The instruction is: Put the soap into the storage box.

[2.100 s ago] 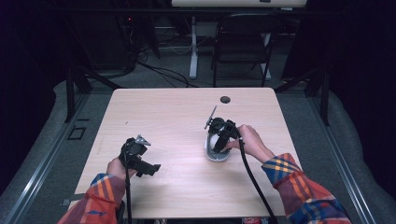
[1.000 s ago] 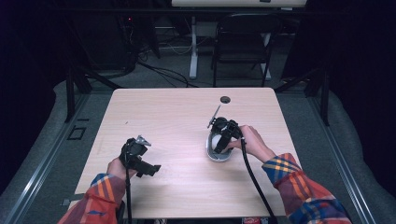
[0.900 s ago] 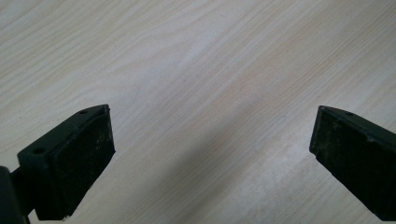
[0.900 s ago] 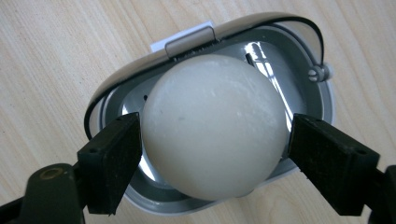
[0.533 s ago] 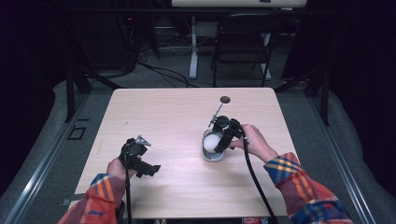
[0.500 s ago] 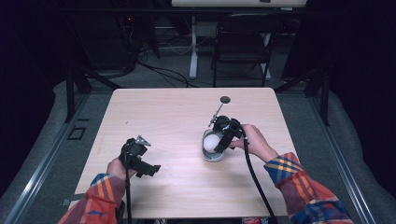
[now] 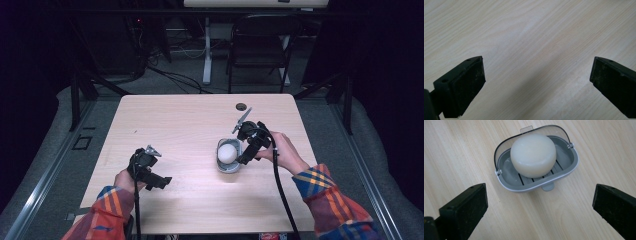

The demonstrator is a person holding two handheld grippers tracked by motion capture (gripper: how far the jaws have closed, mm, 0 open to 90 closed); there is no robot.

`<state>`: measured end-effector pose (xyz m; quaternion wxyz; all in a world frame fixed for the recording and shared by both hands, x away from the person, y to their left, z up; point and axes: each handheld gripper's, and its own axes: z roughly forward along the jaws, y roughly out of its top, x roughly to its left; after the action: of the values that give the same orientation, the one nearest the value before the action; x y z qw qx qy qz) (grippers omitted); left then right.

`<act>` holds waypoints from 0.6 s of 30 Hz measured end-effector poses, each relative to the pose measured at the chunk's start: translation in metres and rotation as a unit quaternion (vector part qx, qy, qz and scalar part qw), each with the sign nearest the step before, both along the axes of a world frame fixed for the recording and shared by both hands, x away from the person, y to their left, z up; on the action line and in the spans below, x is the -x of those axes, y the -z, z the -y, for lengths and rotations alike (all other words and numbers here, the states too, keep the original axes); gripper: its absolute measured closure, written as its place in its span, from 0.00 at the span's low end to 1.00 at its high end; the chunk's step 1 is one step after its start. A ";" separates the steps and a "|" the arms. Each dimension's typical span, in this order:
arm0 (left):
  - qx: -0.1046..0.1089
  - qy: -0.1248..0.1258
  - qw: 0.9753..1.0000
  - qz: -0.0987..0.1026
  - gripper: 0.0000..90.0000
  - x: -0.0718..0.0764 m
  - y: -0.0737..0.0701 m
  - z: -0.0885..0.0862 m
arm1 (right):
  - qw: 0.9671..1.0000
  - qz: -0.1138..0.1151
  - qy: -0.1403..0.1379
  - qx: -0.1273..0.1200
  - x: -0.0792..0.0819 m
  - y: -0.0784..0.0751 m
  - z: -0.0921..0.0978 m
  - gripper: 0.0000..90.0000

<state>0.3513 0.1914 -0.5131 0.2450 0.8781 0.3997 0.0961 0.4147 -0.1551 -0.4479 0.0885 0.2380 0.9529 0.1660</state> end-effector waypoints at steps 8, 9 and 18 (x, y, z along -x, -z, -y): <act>-0.002 0.003 1.000 -0.002 0.00 0.000 0.000 0.000 | 1.000 0.011 0.015 0.000 0.014 -0.003 0.024 0.00; -0.002 0.003 1.000 -0.002 0.00 0.000 0.000 0.000 | 1.000 0.009 0.018 0.000 0.015 -0.002 0.028 0.00; -0.001 0.002 1.000 0.000 0.00 0.000 0.000 0.000 | 0.999 0.014 0.052 0.004 0.031 0.010 0.066 0.02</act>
<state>0.3510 0.1910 -0.5131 0.2440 0.8793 0.3975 0.0963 0.3838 -0.2214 -0.4582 0.1116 0.2845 0.9385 0.1609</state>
